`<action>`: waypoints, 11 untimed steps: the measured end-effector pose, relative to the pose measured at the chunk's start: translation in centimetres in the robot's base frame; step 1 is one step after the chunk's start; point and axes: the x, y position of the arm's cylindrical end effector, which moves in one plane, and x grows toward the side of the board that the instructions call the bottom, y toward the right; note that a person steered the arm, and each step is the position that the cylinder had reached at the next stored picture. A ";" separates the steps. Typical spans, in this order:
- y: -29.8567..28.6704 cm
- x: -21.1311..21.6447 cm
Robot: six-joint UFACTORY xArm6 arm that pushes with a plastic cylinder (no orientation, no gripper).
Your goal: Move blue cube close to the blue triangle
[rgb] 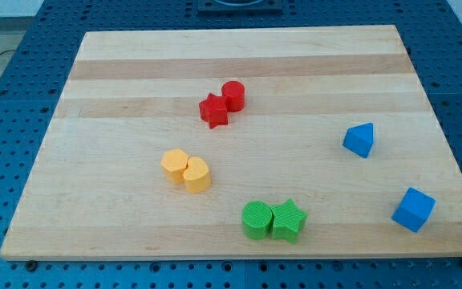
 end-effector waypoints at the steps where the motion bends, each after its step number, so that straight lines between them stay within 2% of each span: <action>1: -2.1 -3.0; 2: -2.4 -6.8; 3: 0.0 -5.1; 4: 1.7 -0.4; 6: -2.3 -0.2; 8: -5.4 -5.1; 10: -6.4 0.3; 11: -8.0 -1.7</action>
